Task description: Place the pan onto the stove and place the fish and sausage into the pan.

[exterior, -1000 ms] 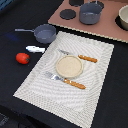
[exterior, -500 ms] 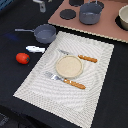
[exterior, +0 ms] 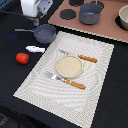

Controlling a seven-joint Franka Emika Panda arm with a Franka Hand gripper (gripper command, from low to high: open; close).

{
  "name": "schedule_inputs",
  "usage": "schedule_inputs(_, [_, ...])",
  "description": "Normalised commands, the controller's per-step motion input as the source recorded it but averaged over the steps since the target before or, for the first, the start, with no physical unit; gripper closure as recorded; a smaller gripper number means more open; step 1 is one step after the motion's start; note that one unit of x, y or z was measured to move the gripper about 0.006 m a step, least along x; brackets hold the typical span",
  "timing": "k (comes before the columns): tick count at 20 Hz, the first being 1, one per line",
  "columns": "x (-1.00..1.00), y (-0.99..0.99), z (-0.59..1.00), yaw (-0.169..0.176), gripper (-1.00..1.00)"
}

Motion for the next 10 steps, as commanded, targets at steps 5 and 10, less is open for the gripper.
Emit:
schedule_inputs(5, [-0.06,-0.05,-0.29,-0.142,-1.00])
schedule_inputs(10, [-0.01,0.00,-0.27,-0.111,-1.00])
